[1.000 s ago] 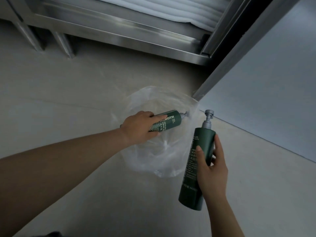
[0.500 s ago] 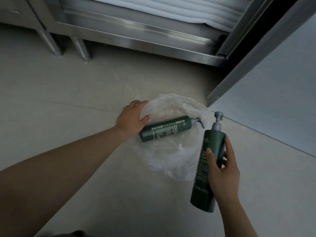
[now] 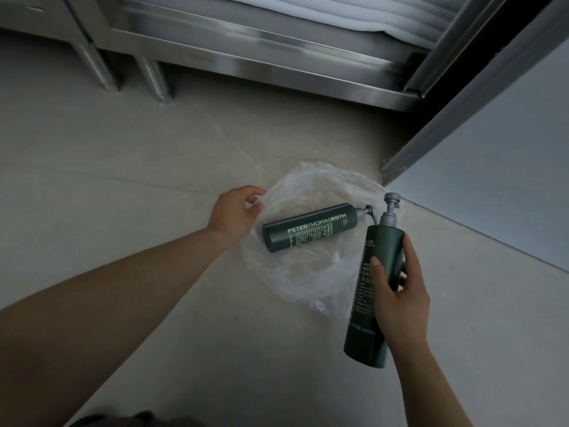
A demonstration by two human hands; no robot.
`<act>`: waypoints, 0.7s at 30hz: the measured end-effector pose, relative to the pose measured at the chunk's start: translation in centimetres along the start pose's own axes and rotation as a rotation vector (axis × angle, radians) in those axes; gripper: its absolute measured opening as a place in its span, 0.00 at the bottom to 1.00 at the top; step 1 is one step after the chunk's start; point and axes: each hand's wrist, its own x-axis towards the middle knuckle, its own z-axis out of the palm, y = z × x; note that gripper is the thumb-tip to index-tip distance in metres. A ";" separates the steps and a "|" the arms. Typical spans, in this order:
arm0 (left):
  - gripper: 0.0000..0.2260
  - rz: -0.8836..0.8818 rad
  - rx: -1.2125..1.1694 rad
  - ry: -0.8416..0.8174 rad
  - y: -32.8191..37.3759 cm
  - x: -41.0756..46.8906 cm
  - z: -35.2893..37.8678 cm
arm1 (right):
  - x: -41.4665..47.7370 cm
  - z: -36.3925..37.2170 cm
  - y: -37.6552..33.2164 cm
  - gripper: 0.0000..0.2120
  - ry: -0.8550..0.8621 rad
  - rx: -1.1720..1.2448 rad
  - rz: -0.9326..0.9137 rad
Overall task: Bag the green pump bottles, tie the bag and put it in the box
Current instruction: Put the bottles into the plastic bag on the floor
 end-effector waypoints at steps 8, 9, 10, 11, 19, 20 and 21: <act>0.08 0.031 -0.026 0.026 -1.3 -1.0 -3.3 | 0.2 2.4 -1.5 0.28 -0.046 -0.001 -0.049; 0.07 0.031 -0.024 0.039 -1.4 -1.1 -4.0 | 0.3 2.8 -1.9 0.29 -0.059 0.005 -0.061; 0.07 0.028 -0.022 0.057 -1.6 -1.3 -4.7 | 0.4 3.3 -2.4 0.29 -0.074 0.013 -0.074; 0.07 0.023 -0.023 0.073 -1.7 -1.4 -5.4 | 0.5 3.7 -3.0 0.29 -0.092 0.022 -0.090; 0.05 -0.053 -0.008 0.170 -2.8 -4.7 -11.9 | 0.7 7.3 -7.1 0.28 -0.182 0.086 -0.216; 0.05 -0.071 -0.011 0.183 -3.1 -5.3 -12.8 | 0.6 7.8 -7.5 0.28 -0.192 0.096 -0.226; 0.05 -0.089 -0.012 0.195 -3.4 -5.9 -13.6 | 0.6 8.3 -8.0 0.28 -0.203 0.106 -0.237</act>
